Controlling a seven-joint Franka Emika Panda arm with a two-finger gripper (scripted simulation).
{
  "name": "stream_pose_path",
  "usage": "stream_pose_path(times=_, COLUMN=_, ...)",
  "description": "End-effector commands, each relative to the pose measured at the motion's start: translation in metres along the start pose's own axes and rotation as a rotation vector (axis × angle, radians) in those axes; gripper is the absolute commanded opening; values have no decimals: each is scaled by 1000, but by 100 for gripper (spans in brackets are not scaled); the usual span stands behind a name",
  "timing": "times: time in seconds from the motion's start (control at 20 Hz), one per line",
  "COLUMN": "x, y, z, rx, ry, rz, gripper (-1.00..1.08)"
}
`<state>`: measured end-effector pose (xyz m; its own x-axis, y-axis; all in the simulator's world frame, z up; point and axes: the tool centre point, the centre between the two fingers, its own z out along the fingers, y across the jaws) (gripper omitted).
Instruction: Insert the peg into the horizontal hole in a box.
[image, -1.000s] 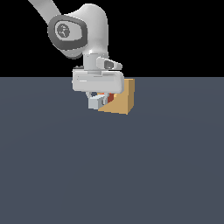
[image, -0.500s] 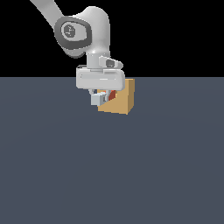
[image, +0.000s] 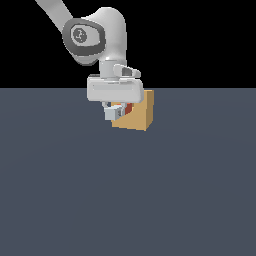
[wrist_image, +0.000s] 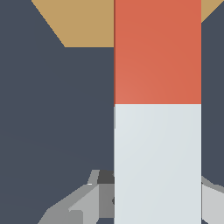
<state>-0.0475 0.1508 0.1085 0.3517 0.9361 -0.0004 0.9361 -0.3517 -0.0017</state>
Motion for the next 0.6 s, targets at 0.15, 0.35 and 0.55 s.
stream_pose_path(times=0.15, x=5, y=0, z=0, rx=0, ry=0, rz=0, gripper=-100)
stream_pose_path(times=0.35, x=20, y=0, z=-1, rx=-1, ry=1, rz=0, gripper=-100)
stream_pose_path(times=0.55, x=42, y=-1, z=-1, rx=-1, ry=1, rz=0, gripper=-100)
